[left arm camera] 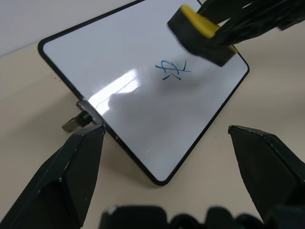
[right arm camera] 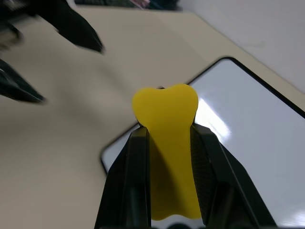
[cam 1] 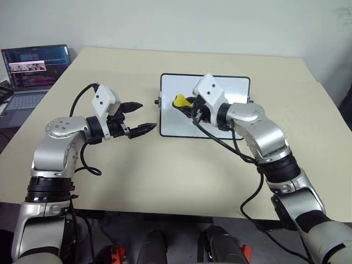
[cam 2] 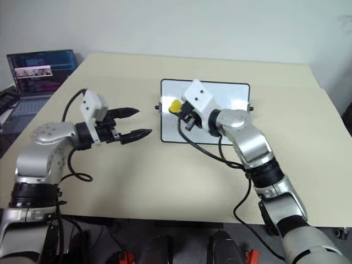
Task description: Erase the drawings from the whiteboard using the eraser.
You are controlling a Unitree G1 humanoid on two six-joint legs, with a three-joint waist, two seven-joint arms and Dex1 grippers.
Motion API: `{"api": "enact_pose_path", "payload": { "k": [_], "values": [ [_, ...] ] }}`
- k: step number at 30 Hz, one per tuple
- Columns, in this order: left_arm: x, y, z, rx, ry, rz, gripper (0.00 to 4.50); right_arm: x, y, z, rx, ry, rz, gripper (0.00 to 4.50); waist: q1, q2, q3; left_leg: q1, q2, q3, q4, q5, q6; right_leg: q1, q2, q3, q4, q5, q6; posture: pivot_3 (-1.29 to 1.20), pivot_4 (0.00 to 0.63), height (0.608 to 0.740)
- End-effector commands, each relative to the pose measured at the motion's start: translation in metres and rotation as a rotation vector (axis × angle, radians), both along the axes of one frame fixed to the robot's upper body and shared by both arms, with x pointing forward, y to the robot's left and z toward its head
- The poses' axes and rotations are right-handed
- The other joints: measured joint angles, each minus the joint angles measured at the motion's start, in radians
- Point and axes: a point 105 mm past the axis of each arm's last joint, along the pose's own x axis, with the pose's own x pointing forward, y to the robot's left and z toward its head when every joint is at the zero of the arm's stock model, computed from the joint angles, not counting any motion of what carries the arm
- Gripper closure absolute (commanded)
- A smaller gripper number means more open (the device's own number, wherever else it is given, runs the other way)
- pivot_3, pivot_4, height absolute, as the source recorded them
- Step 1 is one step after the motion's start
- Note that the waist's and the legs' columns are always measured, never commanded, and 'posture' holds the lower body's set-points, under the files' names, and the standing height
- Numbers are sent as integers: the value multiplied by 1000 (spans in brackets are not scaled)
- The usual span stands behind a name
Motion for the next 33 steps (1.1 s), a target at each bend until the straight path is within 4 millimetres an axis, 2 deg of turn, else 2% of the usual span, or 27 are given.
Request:
{"api": "enact_pose_path", "payload": {
  "k": [1,5,12,24,33],
  "values": [
    [-2,-4,11,2,-55,-11,0,17,-9,7,-54,-86,-68,3683,2,0,0,0,0,0,0,0,0,0,0,0,0,0,0,0,150,740],
    [-6,-4,8,0,-47,-16,0,41,-24,11,-59,-81,-173,3684,1,0,0,0,0,-1,-1,0,0,0,0,-1,0,0,0,0,150,740],
    [-6,-12,9,-5,-45,-38,0,54,-30,17,-68,-85,-191,3684,-11,0,0,0,1,-2,-1,0,0,0,0,-2,0,0,-1,0,150,740],
    [-9,-20,9,-10,-43,-57,0,70,-29,13,-124,-96,-208,3684,-21,0,0,2,0,-4,-1,0,0,3,0,-4,0,0,-1,0,150,740],
    [-9,-20,7,-11,-36,-60,0,78,-26,-3,-205,-70,-237,3685,-23,0,0,11,1,-6,-1,0,0,12,1,-6,0,0,-1,0,150,740]
  ]
}}
